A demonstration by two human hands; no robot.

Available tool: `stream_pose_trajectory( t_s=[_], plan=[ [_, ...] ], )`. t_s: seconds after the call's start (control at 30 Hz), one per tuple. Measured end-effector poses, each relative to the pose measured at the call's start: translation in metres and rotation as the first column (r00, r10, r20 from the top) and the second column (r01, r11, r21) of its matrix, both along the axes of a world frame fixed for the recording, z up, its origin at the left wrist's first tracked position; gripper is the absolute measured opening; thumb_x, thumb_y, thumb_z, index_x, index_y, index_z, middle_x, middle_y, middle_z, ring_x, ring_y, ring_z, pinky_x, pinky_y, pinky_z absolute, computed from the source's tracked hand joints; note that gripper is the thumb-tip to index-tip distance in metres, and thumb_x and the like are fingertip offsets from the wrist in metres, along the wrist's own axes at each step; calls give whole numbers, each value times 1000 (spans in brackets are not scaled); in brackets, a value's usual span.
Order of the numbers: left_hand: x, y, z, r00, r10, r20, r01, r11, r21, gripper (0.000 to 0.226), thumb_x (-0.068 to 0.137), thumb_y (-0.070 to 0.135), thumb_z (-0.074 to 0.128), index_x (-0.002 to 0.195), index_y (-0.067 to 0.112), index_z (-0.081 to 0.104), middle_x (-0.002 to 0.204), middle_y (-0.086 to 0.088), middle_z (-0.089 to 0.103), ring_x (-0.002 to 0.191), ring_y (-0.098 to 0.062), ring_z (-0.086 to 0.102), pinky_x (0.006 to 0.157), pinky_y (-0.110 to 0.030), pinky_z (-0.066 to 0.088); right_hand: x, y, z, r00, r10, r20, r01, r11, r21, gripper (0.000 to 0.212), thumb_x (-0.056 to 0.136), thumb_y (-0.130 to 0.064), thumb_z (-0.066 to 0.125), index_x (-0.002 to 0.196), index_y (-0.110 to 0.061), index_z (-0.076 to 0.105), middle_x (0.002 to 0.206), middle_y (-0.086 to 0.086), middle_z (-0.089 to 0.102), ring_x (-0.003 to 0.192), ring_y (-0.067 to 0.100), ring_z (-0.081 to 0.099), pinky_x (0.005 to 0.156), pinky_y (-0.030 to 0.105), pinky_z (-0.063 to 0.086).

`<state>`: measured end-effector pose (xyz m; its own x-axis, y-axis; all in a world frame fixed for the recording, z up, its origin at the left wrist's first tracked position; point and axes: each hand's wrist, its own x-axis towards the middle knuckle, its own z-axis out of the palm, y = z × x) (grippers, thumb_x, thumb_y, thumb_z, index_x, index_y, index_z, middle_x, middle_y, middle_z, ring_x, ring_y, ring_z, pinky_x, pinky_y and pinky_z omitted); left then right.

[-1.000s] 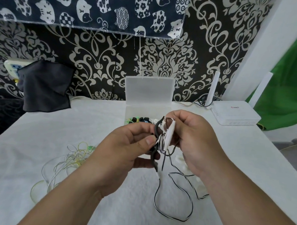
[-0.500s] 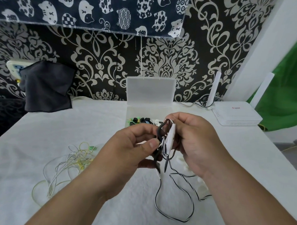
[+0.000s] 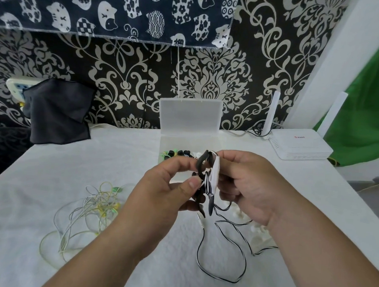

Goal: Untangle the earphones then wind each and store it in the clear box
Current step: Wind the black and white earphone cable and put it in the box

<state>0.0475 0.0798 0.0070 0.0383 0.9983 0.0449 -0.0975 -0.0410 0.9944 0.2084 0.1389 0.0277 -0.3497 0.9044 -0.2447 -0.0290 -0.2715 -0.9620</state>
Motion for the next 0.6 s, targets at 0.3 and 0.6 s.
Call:
stream_pose_trajectory(
  t_s=[0.3, 0.6],
  plan=[
    [-1, 2, -3, 993, -31, 116, 32, 999, -4, 14, 89, 15, 65, 102, 13, 71, 94, -6, 70, 73, -18, 59, 64, -29, 52, 0, -1, -3, 994, 109, -30, -112, 979, -171, 39, 90, -14, 63, 52, -17, 56, 50, -3, 32, 44, 11, 15, 46, 21, 13],
    [-3, 5, -2, 994, 41, 105, -42, 999, 9, 12, 85, 15, 71, 97, 16, 72, 85, -9, 69, 71, -19, 61, 67, -35, 55, -6, -5, -10, 991, 122, 57, -111, 980, -167, 36, 94, -4, 56, 59, -15, 58, 54, 1, 38, 47, 13, 17, 46, 23, 17]
  ],
)
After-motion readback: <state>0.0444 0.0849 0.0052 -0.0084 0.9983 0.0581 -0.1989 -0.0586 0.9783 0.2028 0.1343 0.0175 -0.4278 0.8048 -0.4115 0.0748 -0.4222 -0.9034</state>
